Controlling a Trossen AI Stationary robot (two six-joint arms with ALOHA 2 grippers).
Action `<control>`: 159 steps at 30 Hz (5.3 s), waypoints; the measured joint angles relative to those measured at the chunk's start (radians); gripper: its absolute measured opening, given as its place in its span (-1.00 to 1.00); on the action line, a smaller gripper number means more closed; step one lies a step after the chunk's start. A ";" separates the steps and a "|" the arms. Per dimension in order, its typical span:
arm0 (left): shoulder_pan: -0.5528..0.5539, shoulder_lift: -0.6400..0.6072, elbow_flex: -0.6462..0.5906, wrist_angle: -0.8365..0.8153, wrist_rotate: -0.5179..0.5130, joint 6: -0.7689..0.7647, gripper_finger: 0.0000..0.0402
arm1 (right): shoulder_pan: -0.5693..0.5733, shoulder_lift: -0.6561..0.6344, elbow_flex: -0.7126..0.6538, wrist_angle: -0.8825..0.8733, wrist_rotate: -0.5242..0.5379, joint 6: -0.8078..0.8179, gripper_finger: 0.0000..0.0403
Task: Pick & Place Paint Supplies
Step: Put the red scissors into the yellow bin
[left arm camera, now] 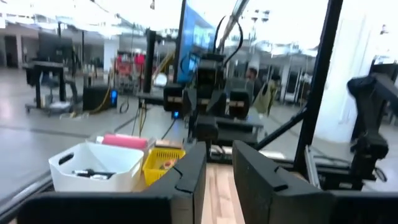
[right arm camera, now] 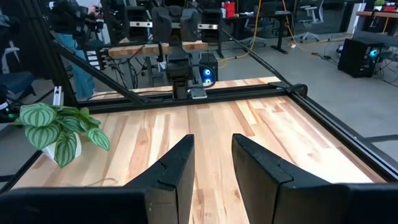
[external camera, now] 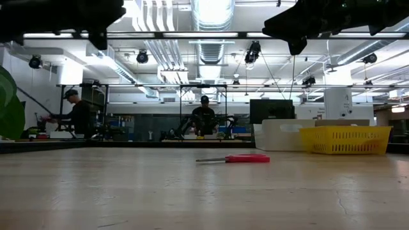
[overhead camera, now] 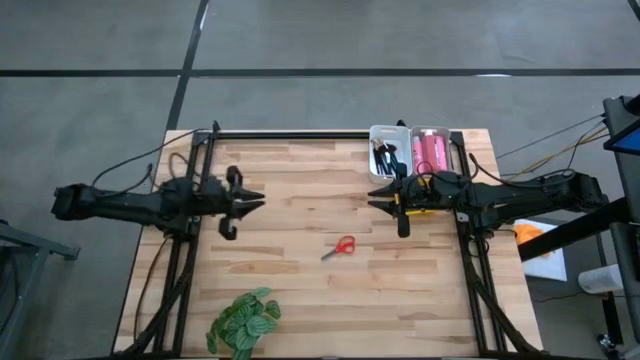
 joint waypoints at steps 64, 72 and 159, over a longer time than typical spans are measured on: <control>0.000 -0.519 -0.256 -0.424 0.000 0.014 -0.99 | 0.000 0.000 0.000 -0.006 0.000 0.000 -0.47; 0.000 -0.519 -0.257 -0.424 0.000 0.014 -0.99 | 0.000 0.000 0.000 -0.006 0.000 0.000 -0.47; 0.000 -0.512 -0.257 -0.425 0.000 0.014 -0.99 | 0.047 0.890 0.423 -0.493 -0.041 -0.107 -0.92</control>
